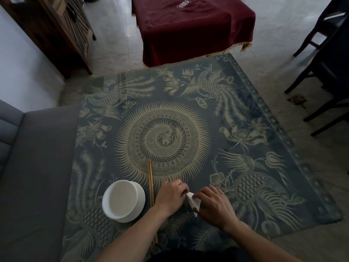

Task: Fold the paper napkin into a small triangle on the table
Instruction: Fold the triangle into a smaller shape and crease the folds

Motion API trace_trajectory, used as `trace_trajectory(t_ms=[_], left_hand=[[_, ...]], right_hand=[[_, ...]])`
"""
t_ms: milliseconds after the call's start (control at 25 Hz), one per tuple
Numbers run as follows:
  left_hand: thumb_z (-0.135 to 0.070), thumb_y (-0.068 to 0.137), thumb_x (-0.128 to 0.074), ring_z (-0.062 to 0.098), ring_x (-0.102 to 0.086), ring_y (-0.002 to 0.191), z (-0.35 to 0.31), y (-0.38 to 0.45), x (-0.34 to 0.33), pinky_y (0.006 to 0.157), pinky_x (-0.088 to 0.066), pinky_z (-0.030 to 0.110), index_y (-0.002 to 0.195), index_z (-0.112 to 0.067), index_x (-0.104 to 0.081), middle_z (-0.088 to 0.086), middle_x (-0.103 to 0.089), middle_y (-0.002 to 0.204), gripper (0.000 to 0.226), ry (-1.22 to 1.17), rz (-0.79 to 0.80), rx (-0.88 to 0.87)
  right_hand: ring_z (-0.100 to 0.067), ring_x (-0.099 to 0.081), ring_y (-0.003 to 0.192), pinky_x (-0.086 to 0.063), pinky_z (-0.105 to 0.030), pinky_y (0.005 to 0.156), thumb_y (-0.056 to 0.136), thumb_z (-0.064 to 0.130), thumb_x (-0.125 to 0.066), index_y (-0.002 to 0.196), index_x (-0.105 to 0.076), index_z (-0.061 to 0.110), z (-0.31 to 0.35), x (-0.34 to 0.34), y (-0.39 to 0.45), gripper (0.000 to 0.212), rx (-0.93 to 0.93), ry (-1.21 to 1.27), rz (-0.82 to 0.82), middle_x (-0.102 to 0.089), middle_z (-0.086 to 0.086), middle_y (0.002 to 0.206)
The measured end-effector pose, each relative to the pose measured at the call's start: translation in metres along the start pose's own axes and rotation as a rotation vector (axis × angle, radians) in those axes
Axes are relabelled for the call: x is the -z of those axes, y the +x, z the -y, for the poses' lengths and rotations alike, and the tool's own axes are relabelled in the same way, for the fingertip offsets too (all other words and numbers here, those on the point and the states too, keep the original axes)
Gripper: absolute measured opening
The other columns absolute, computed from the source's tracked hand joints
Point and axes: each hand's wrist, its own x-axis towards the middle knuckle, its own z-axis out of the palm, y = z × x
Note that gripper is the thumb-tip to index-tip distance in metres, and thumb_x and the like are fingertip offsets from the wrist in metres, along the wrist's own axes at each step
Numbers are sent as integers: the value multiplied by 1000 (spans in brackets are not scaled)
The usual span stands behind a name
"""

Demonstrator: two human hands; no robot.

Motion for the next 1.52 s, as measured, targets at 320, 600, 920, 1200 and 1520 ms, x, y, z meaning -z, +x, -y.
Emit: trace_trajectory(t_ms=[320, 600, 920, 1200, 1520], left_hand=[[-24, 94, -51, 13, -57, 97, 0, -4, -2, 84, -37, 32, 104, -25, -63, -6, -59, 105, 16, 17, 7, 3], [-44, 92, -46, 17, -54, 98, 3, -13, -8, 84, -43, 36, 107, -24, -59, -3, -55, 107, 28, 132, -8, -65], [-55, 89, -46, 19, -48, 104, -1, -20, -13, 85, -41, 36, 111, -25, -54, -3, -50, 112, 38, 216, -13, -31], [-48, 91, -50, 21, -51, 103, -4, -31, -17, 82, -46, 37, 114, -22, -54, 0, -52, 114, 34, 256, -42, -59], [-45, 97, -42, 21, -24, 146, -4, -51, -25, 118, -21, 45, 150, -13, -32, 5, -28, 159, 63, 278, 58, -285]], right_hand=[[-16, -57, 89, -49, -30, 70, 70, 73, -60, 121, -65, 27, -3, 0, -10, 69, 119, -116, 133, -63, 7, 108], [-20, -56, 103, -50, -36, 82, 89, 63, -50, 130, -55, 24, -3, -6, -25, 56, 177, -143, 125, -57, 3, 123], [-26, -44, 133, -43, -46, 103, 89, 56, -52, 145, -41, 28, -19, -12, -52, 64, 255, -188, 251, -45, -4, 149], [-38, -25, 142, -28, -60, 111, 90, 62, -42, 149, -25, 45, -26, -4, -52, 64, 249, -321, 295, -25, -14, 158], [-43, -19, 142, -14, -60, 105, 91, 66, -39, 150, -15, 49, -31, 0, -46, 65, 279, -381, 346, -20, -8, 160]])
